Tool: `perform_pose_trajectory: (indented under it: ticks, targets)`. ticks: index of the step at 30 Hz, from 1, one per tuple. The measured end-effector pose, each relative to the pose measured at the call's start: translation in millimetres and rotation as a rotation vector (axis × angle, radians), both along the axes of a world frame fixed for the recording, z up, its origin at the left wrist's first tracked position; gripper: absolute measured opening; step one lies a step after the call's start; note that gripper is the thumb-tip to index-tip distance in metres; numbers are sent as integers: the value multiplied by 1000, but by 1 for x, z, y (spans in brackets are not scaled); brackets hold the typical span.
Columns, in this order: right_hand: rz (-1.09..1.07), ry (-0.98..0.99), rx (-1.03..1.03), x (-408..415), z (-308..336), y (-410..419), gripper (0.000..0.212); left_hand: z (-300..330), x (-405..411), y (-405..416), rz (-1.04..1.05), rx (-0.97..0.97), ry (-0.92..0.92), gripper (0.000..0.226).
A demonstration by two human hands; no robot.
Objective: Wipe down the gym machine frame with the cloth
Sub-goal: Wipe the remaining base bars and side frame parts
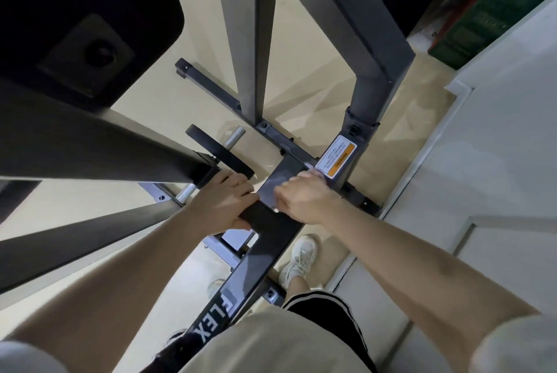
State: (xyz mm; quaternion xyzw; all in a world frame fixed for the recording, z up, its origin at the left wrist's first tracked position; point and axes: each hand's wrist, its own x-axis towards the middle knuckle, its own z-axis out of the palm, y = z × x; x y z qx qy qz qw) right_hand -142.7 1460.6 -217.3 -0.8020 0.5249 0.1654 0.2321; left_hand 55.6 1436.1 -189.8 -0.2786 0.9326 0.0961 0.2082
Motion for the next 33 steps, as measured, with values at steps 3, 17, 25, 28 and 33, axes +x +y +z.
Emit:
perform_pose_trajectory:
  ticks: [3, 17, 25, 28, 33]
  targets:
    - [-129, 19, -203, -19, -2, 11, 36, -3, 10, 7, 17, -5, -157, 66]
    - [-338, -311, -139, 48, -15, 90, 61, 3, 25, 26, 160, 95, -125, 69]
    - [-74, -316, -66, 114, 1, 143, 28, 29, 62, 45, 121, 1, -228, 60]
    - [111, -218, -30, 164, 11, 165, 16, 39, 65, 51, 120, 15, -211, 58]
    - [128, -232, -144, 141, 5, 156, 19, 43, 65, 66, 118, 99, -194, 63]
